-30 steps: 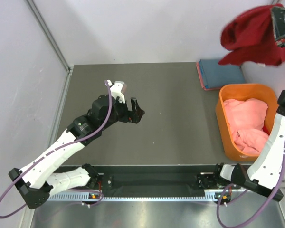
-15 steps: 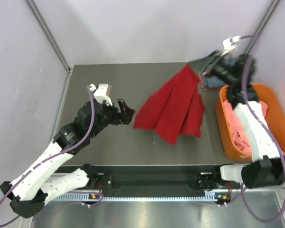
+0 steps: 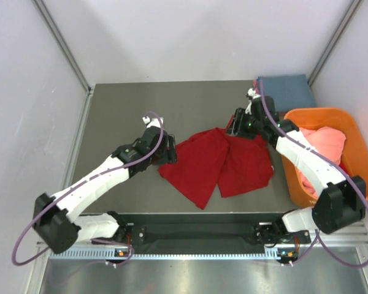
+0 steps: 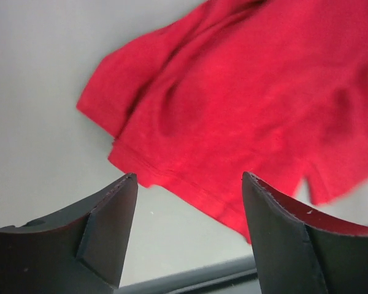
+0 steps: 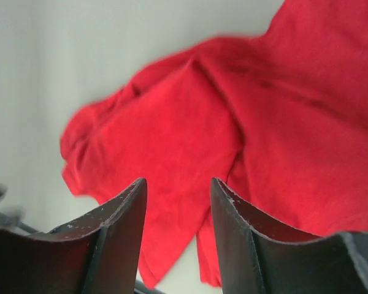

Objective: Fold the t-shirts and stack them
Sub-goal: Flatten the tshirt out

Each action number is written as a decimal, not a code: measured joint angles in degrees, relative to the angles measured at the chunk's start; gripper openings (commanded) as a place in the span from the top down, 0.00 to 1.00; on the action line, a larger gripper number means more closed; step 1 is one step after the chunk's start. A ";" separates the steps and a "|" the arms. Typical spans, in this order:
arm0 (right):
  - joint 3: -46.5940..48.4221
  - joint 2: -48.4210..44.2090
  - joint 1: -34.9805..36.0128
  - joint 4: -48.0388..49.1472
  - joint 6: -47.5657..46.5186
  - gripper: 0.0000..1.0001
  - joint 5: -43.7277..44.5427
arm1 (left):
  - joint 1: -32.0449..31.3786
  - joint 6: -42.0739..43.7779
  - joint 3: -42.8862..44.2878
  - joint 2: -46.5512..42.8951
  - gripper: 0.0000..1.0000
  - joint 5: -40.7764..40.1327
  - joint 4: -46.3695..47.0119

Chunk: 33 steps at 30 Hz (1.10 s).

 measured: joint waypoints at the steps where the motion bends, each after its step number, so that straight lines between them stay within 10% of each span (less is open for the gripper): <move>1: -1.49 -1.22 1.62 0.28 0.22 0.54 1.36 | 1.31 -0.59 -0.24 2.05 0.27 0.81 0.42; 15: -17.68 -4.07 8.98 2.56 1.75 0.54 15.65 | 15.91 -6.34 -9.05 14.08 0.25 11.78 10.93; 19: -17.90 -4.04 8.98 4.37 1.64 0.54 15.89 | 15.85 -8.31 -10.23 19.41 0.49 13.16 13.27; 20: -17.90 -4.07 8.98 4.59 1.55 0.54 15.91 | 15.85 -8.66 -10.08 20.74 0.81 12.66 13.49; 22: -17.90 -4.07 8.98 4.68 1.33 0.54 15.98 | 16.26 -8.72 -8.24 22.08 0.99 11.37 12.90; 33: -17.86 -4.24 9.16 2.60 1.11 0.55 16.41 | 36.26 -1.31 26.82 35.63 0.94 3.87 6.54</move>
